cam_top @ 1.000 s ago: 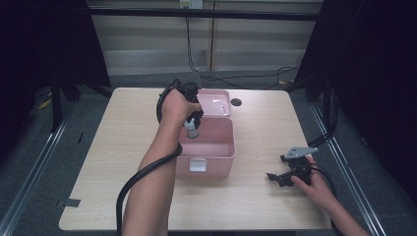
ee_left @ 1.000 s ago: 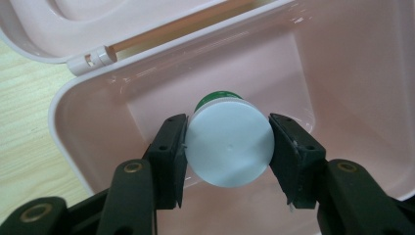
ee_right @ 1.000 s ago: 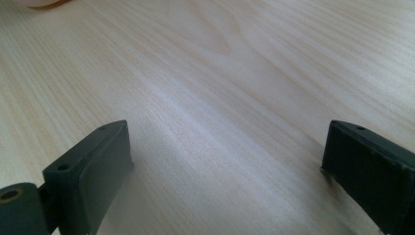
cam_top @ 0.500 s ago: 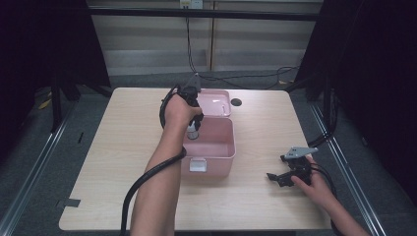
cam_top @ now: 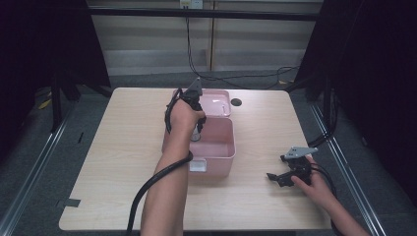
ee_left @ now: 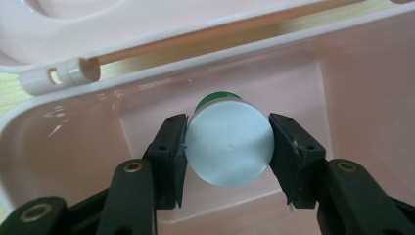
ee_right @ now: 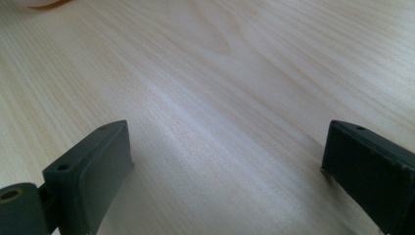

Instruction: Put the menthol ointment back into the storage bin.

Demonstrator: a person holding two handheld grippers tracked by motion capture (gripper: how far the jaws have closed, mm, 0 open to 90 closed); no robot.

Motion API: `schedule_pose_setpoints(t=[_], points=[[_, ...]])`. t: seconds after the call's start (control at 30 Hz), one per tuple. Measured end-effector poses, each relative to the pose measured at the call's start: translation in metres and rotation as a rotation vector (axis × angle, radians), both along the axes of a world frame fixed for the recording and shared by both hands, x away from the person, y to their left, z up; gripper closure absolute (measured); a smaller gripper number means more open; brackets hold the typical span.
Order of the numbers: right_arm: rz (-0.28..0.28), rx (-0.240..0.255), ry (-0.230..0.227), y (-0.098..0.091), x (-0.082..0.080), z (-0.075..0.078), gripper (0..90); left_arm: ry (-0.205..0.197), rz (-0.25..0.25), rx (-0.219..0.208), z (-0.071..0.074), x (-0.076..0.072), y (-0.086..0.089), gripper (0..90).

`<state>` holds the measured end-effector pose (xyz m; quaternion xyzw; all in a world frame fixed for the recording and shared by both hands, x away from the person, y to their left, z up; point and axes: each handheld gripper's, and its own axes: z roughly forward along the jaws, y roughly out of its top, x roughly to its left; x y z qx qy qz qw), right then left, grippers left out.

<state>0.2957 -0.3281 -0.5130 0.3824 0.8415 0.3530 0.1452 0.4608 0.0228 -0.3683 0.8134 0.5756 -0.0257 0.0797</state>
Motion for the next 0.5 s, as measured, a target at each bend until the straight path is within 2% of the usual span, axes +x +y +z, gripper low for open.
schedule_pose_setpoints(t=[0.3,0.37,0.5], points=[[0.0,0.0,0.0,0.0,0.0,0.0,3.9,0.014,0.02,0.012,-0.009,-0.001,-0.003,50.8],[0.0,0.0,0.0,0.0,0.0,0.0,3.9,0.006,0.044,0.017,-0.011,-0.002,-0.005,50.8],[0.0,0.0,0.0,0.0,0.0,0.0,3.9,0.0,0.043,0.017,-0.015,-0.003,-0.006,50.8]])
